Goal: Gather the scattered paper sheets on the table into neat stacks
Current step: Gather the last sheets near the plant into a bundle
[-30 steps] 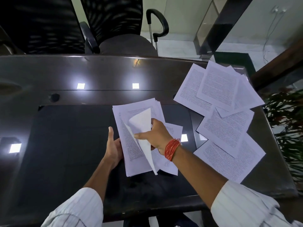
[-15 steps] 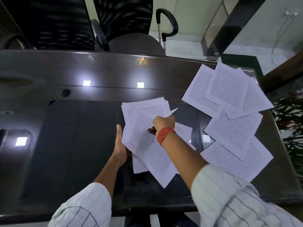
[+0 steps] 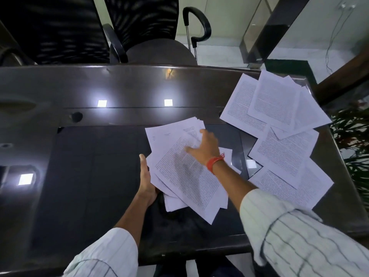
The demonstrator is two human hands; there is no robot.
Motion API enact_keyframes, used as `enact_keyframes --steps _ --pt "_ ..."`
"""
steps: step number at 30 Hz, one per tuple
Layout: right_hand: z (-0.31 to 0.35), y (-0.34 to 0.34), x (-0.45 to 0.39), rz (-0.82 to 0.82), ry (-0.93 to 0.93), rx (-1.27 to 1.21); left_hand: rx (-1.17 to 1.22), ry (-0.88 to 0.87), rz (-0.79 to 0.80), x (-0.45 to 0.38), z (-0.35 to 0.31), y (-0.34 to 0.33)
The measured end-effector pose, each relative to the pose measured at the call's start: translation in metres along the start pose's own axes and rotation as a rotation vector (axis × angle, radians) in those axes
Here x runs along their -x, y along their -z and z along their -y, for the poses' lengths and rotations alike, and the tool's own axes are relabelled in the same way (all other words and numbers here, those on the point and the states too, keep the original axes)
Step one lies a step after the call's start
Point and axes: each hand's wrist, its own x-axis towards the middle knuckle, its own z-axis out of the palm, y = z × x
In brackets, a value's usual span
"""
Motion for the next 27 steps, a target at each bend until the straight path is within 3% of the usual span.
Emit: enact_keyframes --steps 2,6,9,12,15,19,23,26,27 --pt "-0.030 0.013 -0.009 0.055 0.127 0.434 0.006 0.007 -0.009 -0.002 0.001 0.002" --pt "-0.071 0.038 -0.010 0.209 0.007 0.587 0.036 0.023 -0.027 -0.002 0.002 0.002" --pt "-0.092 0.043 -0.005 0.198 0.022 0.456 0.059 0.040 -0.013 0.001 0.002 0.002" --pt "-0.102 0.047 -0.004 0.286 -0.052 0.028 0.074 0.050 -0.022 0.004 0.002 0.000" --pt "-0.103 0.056 -0.006 0.267 -0.154 -0.343 0.095 0.060 -0.053 0.004 -0.001 -0.004" --pt "-0.100 0.054 -0.009 0.262 -0.210 -0.549 -0.009 0.089 -0.086 0.002 -0.004 -0.009" --pt "-0.095 0.032 0.000 0.270 -0.252 -0.547 -0.173 0.057 -0.158 0.001 -0.006 -0.016" --pt "-0.098 0.019 0.006 0.417 -0.168 -0.178 -0.256 0.033 -0.226 -0.002 0.000 -0.018" --pt "-0.098 0.017 0.006 0.398 -0.112 -0.018 -0.267 0.010 -0.226 -0.003 0.002 -0.018"
